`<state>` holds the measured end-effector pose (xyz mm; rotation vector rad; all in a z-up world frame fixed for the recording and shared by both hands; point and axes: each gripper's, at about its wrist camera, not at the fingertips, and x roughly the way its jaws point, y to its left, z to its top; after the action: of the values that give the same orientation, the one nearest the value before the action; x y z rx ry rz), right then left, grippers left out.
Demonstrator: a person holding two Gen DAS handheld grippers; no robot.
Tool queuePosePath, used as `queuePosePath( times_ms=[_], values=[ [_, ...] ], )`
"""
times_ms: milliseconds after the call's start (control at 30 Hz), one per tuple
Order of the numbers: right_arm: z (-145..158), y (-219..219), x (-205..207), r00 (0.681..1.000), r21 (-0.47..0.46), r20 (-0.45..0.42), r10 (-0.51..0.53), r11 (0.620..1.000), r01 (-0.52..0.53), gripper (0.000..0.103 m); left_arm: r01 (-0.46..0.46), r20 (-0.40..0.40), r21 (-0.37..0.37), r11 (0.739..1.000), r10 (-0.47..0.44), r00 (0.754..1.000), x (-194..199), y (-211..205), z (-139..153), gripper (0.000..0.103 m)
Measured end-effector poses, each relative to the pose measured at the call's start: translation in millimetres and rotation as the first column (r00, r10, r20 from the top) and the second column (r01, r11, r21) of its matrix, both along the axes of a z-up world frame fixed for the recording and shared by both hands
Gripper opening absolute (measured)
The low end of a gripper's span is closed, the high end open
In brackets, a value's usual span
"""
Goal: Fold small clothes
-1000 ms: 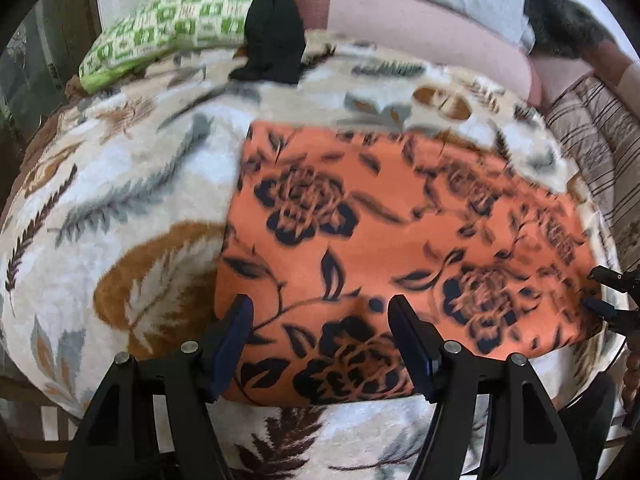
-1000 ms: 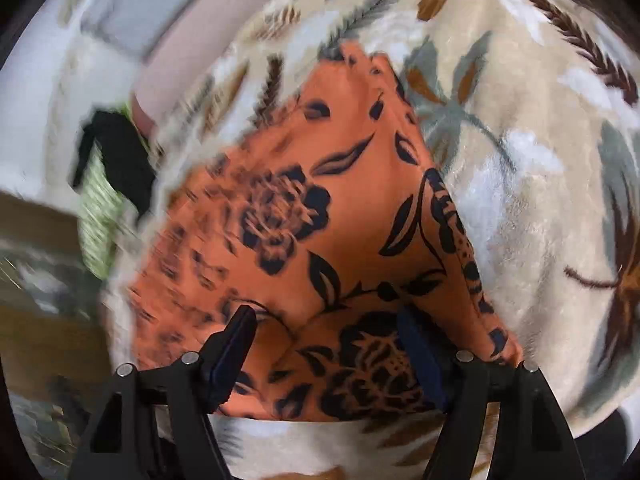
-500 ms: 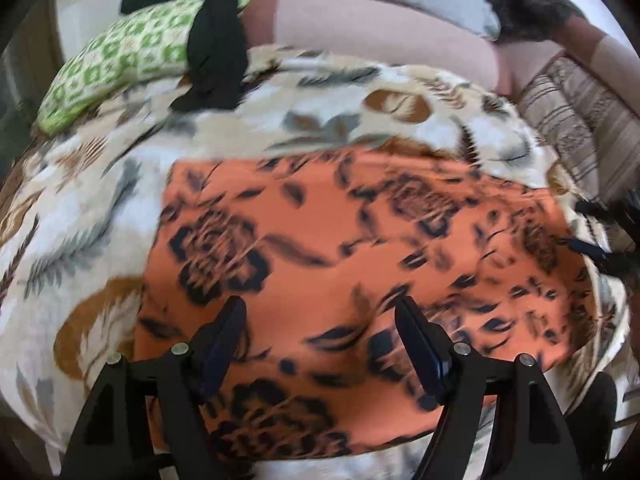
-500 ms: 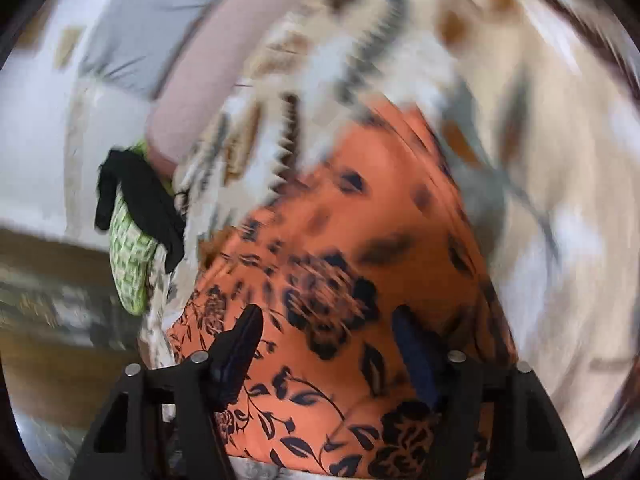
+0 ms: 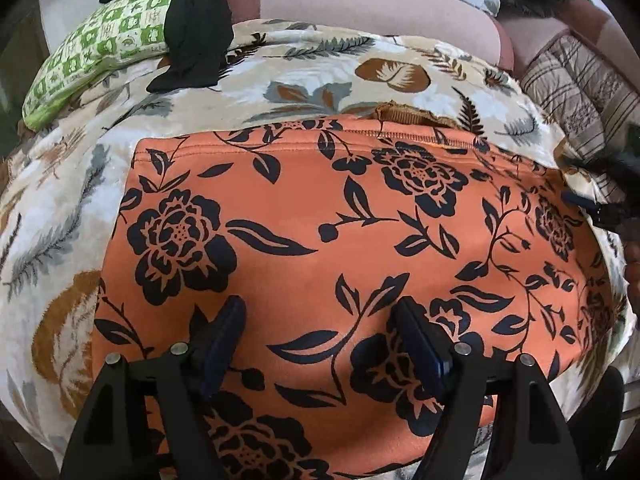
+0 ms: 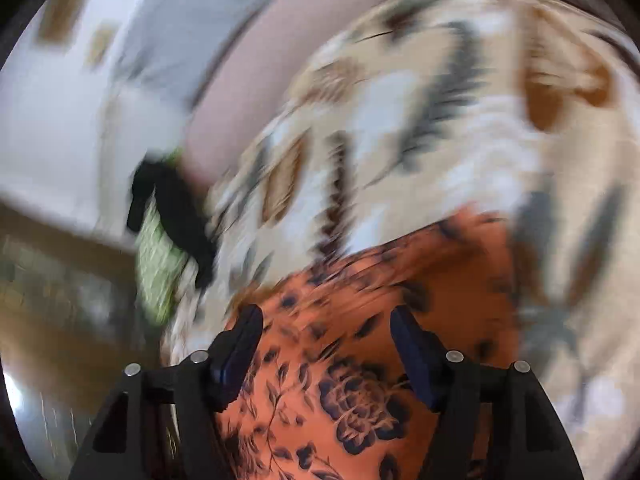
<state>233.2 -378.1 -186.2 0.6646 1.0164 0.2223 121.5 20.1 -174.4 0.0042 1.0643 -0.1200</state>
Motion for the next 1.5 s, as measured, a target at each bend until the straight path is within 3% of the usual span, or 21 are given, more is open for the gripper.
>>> queuePosePath(
  times_ms=[33, 100, 167, 233, 333, 400, 433, 467, 533, 600, 700, 733, 800, 867, 933, 1000, 1067, 1133, 1233, 1333, 1500],
  values=[
    [-13.5, -10.3, 2.9, 0.995, -0.043, -0.081, -0.066, 0.997, 0.063, 0.068, 0.002, -0.006, 0.007, 1.000, -0.002, 1.000, 0.2, -1.4, 1.6, 0.077],
    [-14.0, -29.8, -12.4, 0.981, 0.096, -0.091, -0.170, 0.979, 0.178, 0.061, -0.004, 0.004, -0.004, 1.000, 0.004, 1.000, -7.5, 0.0, 10.0, 0.077],
    [10.0, -13.7, -26.0, 0.993, 0.054, -0.024, -0.111, 0.992, 0.113, 0.062, -0.015, 0.022, -0.008, 1.000, 0.015, 1.000, -13.1, 3.5, 16.0, 0.078],
    [27.6, 12.8, -45.4, 1.000, 0.090, 0.028, 0.003, 0.996, -0.006, 0.072, -0.024, 0.019, -0.011, 1.000, 0.024, 1.000, -15.6, 5.6, 18.9, 0.078],
    [14.6, 43.7, -66.7, 0.989, 0.086, -0.003, 0.148, 0.985, -0.147, 0.077, -0.033, 0.030, -0.027, 0.999, 0.034, 0.999, -23.7, 8.0, 27.1, 0.078],
    [-17.5, 30.3, -73.4, 0.989, 0.010, -0.126, 0.077, 0.997, -0.076, 0.075, -0.024, 0.046, -0.019, 1.000, 0.025, 0.999, -32.2, 7.8, 34.6, 0.078],
    [-22.6, 19.1, -78.2, 0.990, 0.056, -0.138, 0.020, 0.998, -0.013, 0.064, -0.017, 0.056, -0.012, 1.000, 0.017, 0.998, -36.5, 7.5, 38.6, 0.078],
    [-16.7, 13.4, -83.0, 0.992, 0.086, -0.123, -0.014, 0.996, 0.025, 0.064, -0.013, 0.068, -0.008, 1.000, 0.014, 0.998, -40.9, 8.5, 42.2, 0.078],
    [11.3, 17.7, -94.7, 0.998, 0.020, -0.054, -0.013, 1.000, 0.014, 0.068, -0.025, 0.082, -0.003, 1.000, 0.025, 0.996, -46.2, 11.3, 46.8, 0.077],
    [25.0, 29.6, -103.1, 0.999, 0.030, 0.007, 0.051, 0.998, -0.051, 0.077, -0.038, 0.073, -0.020, 0.999, 0.039, 0.997, -47.3, 13.6, 47.7, 0.077],
    [-5.6, 28.8, -87.7, 0.994, 0.009, -0.088, 0.063, 0.998, -0.063, 0.079, -0.037, 0.079, -0.020, 0.999, 0.038, 0.996, -51.3, 13.8, 51.6, 0.078],
    [-19.4, 17.9, -85.8, 0.991, 0.008, -0.136, 0.012, 1.000, -0.011, 0.069, -0.033, 0.084, -0.013, 0.999, 0.034, 0.996, -53.8, 13.7, 53.5, 0.078],
    [-11.5, -0.4, -96.0, 0.987, 0.096, -0.130, -0.091, 0.990, 0.104, 0.063, -0.030, 0.101, 0.006, 1.000, 0.030, 0.994, -58.4, 15.2, 56.5, 0.078],
    [16.3, 5.3, -108.3, 0.995, 0.005, -0.063, -0.072, 0.997, 0.072, 0.070, -0.051, 0.097, 0.009, 0.999, 0.050, 0.994, -56.9, 17.4, 55.6, 0.078],
    [24.7, 18.6, -116.1, 1.000, 0.036, -0.018, 0.008, 0.999, -0.008, 0.077, -0.073, 0.083, -0.017, 0.997, 0.074, 0.994, -55.7, 19.3, 53.4, 0.077],
    [9.4, 29.7, -110.1, 0.996, 0.036, -0.055, 0.071, 0.997, -0.069, 0.079, -0.069, 0.074, -0.015, 0.998, 0.070, 0.995, -56.7, 17.6, 52.1, 0.078],
    [-21.1, 19.8, -105.5, 0.985, -0.029, -0.171, 0.010, 0.999, -0.016, 0.075, -0.043, 0.080, 0.007, 0.999, 0.042, 0.996, -60.7, 15.8, 53.6, 0.078],
    [-12.8, 0.1, -121.4, 0.986, 0.063, -0.137, -0.093, 0.993, 0.103, 0.070, -0.048, 0.096, 0.025, 0.999, 0.046, 0.994, -64.2, 19.2, 54.6, 0.078],
    [19.1, 2.3, -142.3, 0.991, -0.076, -0.055, -0.123, 0.990, 0.119, 0.075, -0.098, 0.071, -0.017, 0.995, 0.099, 0.993, -60.3, 28.2, 48.5, 0.078],
    [14.5, -12.3, -177.2, 0.984, 0.033, -0.075, -0.163, 0.986, 0.165, 0.077, -0.106, 0.062, -0.041, 0.994, 0.108, 0.992, -59.7, 24.9, 42.8, 0.077],
    [-25.9, -14.5, -228.8, 0.959, 0.149, -0.188, -0.213, 0.959, 0.242, 0.077, -0.053, 0.056, 0.006, 0.999, 0.053, 0.997, -55.7, 4.5, 31.1, 0.078]
  ],
)
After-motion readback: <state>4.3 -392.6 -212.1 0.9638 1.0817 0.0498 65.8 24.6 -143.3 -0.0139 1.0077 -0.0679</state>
